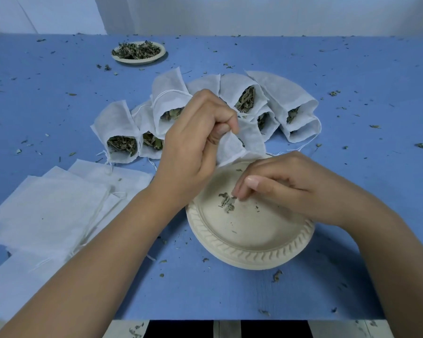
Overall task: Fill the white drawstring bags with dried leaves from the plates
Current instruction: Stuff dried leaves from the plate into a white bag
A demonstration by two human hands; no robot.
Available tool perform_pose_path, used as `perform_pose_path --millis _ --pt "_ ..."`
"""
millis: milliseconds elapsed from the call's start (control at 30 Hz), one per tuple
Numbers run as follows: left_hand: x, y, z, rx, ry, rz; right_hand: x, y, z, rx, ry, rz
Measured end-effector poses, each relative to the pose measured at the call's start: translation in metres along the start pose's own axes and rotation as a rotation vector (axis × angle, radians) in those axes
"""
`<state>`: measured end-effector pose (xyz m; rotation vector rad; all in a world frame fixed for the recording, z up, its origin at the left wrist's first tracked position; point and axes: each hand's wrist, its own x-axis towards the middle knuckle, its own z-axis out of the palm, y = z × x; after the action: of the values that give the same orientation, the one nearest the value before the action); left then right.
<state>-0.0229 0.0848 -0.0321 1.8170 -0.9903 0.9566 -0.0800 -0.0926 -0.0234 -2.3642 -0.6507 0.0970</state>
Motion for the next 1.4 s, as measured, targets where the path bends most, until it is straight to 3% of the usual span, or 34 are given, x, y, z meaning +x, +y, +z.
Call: perform_pose_path --millis 100,167,300,367,467,533,633,733,833,933,1067,1400 --pt "0.001 -0.001 -0.002 0.002 0.001 -0.002 0.002 0.004 0.0 -0.301 0.08 -0.02" --pt "0.001 0.0 -0.002 0.002 -0.001 -0.009 0.005 0.004 0.002 -0.384 0.041 0.01" --pt "0.0 0.0 0.0 -0.004 -0.003 -0.004 0.002 -0.001 0.009 0.039 -0.025 -0.062" --pt "0.0 0.0 -0.001 0.003 0.003 0.003 -0.001 0.0 0.002 0.208 0.077 -0.034" --pt "0.001 0.0 -0.002 0.003 0.01 -0.008 -0.003 0.005 -0.008 0.013 0.271 0.036" --pt "0.001 0.0 -0.002 0.0 0.003 -0.013 -0.002 0.003 -0.007 0.012 0.138 0.149" --pt "0.0 0.0 -0.001 -0.003 -0.005 -0.005 -0.001 -0.005 0.004 0.263 -0.079 0.14" --pt "0.001 0.0 -0.001 0.0 0.009 -0.004 -0.001 -0.008 0.002 0.377 -0.034 0.095" --pt "0.001 -0.001 -0.001 -0.001 0.012 -0.007 0.001 -0.003 0.0 0.186 0.096 0.119" --pt "0.001 -0.001 0.0 -0.006 0.002 -0.008 0.005 -0.005 0.006 0.075 0.037 0.158" --pt "0.002 0.0 0.001 -0.022 -0.004 -0.005 0.011 -0.011 0.018 0.056 -0.052 0.07" --pt "0.0 0.001 0.001 -0.026 -0.011 -0.014 0.017 -0.015 0.028 0.124 -0.072 -0.021"
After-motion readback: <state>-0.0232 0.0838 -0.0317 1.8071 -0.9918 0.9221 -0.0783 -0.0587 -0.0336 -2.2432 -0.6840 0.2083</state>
